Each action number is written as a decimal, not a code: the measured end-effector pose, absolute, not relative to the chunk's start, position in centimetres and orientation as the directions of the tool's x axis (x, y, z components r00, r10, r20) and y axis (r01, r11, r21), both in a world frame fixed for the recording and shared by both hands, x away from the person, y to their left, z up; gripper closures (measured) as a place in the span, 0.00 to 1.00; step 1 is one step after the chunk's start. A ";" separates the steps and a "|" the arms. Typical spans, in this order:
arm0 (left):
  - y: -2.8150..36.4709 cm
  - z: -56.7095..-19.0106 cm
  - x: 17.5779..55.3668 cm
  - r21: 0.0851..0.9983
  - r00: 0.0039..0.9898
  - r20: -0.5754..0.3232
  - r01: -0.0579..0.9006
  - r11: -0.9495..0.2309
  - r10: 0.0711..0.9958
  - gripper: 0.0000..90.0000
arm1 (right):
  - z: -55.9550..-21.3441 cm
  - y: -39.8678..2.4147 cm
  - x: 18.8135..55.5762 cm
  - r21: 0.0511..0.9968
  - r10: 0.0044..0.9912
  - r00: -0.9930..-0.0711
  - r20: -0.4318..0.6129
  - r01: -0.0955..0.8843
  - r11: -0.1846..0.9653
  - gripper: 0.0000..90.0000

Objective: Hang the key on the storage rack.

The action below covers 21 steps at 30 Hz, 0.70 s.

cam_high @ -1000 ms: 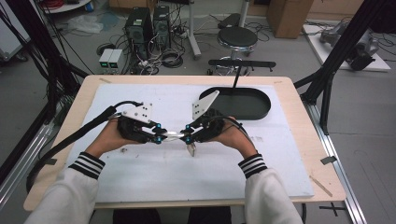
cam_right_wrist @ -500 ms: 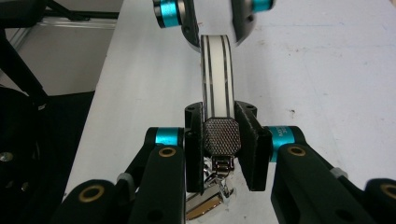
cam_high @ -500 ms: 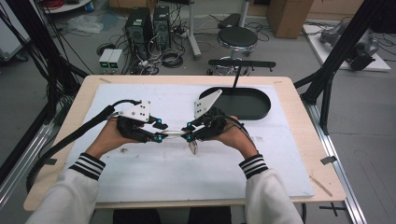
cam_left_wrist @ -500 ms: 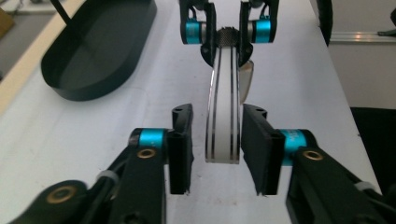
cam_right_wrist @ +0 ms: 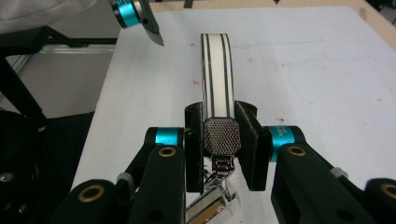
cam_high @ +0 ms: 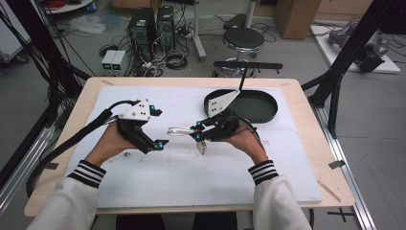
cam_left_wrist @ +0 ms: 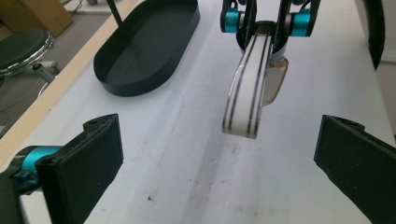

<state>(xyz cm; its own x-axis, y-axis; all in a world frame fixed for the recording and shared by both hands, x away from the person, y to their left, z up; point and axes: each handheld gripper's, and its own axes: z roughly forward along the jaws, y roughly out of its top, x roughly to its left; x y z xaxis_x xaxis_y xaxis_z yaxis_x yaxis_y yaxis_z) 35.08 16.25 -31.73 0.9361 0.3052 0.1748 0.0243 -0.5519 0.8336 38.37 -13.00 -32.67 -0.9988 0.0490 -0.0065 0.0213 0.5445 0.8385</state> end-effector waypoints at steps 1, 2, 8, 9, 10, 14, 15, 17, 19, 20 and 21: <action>16.4 -31.7 35.0 0.843 0.935 0.166 0.031 -0.537 0.314 0.02 | -32.7 -13.0 38.4 0.838 0.049 -0.999 -0.006 0.021 0.545 0.82; 16.6 -31.7 34.9 0.850 0.933 0.156 0.040 -0.525 0.324 0.02 | -32.6 -13.3 38.4 0.844 0.053 -0.999 0.003 0.031 0.535 0.82; 18.8 -32.3 34.3 0.874 0.909 0.143 0.070 -0.482 0.391 0.02 | -32.5 -15.1 38.5 0.878 0.122 -0.992 0.014 0.071 0.473 0.83; 19.1 -32.4 34.1 0.880 0.904 0.136 0.078 -0.469 0.405 0.02 | -32.5 -15.4 38.6 0.883 0.131 -0.991 0.016 0.075 0.464 0.82; 19.5 -32.5 34.0 0.882 0.897 0.134 0.085 -0.463 0.420 0.02 | -32.5 -15.7 38.6 0.887 0.140 -0.990 0.024 0.086 0.454 0.82; 20.8 -32.8 33.2 0.898 0.874 0.134 0.092 -0.430 0.468 0.02 | -32.6 -16.9 38.8 0.905 0.197 -0.980 0.036 0.116 0.409 0.82; 21.1 -32.9 33.0 0.899 0.869 0.131 0.098 -0.426 0.477 0.02 | -32.6 -17.1 38.9 0.909 0.208 -0.977 0.039 0.121 0.400 0.82; 21.7 -33.1 32.6 0.907 0.861 0.127 0.100 -0.408 0.493 0.02 | -32.5 -17.8 39.1 0.924 0.228 -0.973 0.040 0.123 0.362 0.82; 22.2 -33.3 32.3 0.912 0.855 0.123 0.102 -0.397 0.503 0.02 | -32.5 -18.2 39.1 0.926 0.247 -0.968 0.050 0.138 0.351 0.82; 22.3 -33.5 32.2 0.914 0.847 0.129 0.100 -0.394 0.516 0.02 | -32.4 -18.4 39.1 0.927 0.254 -0.966 0.057 0.145 0.345 0.82; 22.6 -33.5 32.1 0.914 0.842 0.134 0.099 -0.394 0.523 0.02 | -32.4 -18.5 39.2 0.930 0.260 -0.964 0.057 0.146 0.338 0.82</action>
